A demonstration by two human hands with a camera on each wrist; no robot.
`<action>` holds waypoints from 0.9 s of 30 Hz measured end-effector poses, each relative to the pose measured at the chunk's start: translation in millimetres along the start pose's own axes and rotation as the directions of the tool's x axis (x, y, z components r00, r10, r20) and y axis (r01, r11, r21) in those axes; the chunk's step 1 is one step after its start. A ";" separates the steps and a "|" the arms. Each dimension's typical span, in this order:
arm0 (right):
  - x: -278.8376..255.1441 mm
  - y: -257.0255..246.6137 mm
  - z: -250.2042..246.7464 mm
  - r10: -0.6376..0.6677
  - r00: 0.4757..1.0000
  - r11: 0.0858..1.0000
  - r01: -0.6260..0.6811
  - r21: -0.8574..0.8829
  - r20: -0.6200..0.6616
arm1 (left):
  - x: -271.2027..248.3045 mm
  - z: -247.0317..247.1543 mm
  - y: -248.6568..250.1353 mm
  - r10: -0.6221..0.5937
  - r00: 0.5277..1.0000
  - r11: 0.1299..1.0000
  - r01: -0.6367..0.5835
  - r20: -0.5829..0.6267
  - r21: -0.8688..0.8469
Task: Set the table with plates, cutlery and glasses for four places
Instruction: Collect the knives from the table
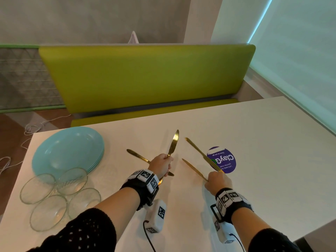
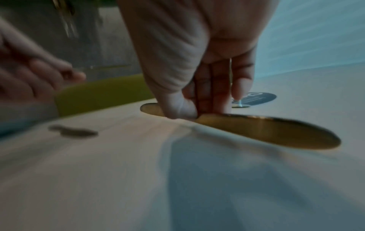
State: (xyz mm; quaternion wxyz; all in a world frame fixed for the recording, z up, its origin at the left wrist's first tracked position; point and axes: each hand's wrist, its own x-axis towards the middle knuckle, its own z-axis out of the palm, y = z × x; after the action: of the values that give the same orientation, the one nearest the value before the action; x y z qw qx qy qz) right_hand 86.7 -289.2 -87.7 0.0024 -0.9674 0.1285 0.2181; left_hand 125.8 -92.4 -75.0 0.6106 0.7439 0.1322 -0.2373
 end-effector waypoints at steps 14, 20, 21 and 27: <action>3.4 -63.7 -50.1 -0.294 0.944 0.248 -0.076 0.966 0.150 | -1.7 5.1 15.0 -0.056 0.995 0.979 0.071 0.080 -0.191; 12.8 -68.1 -43.4 -0.267 0.948 0.345 -0.072 0.936 0.171 | -2.8 8.7 13.5 -0.047 0.996 0.993 0.054 0.070 -0.104; 14.0 -69.3 -42.6 -0.263 0.950 0.350 -0.070 0.934 0.169 | -2.3 9.0 12.9 -0.041 0.997 0.995 0.047 0.064 -0.092; 22.4 -76.3 -41.9 -0.263 0.952 0.444 -0.025 0.896 0.157 | 2.2 10.5 11.7 -0.021 1.000 1.000 0.021 0.009 -0.020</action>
State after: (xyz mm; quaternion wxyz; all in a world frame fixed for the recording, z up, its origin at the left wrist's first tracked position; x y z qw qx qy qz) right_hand 142.9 -223.5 -63.3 0.5406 -0.7890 0.1529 0.2489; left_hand 131.4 -105.4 -67.8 0.6162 0.7351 0.1398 -0.2458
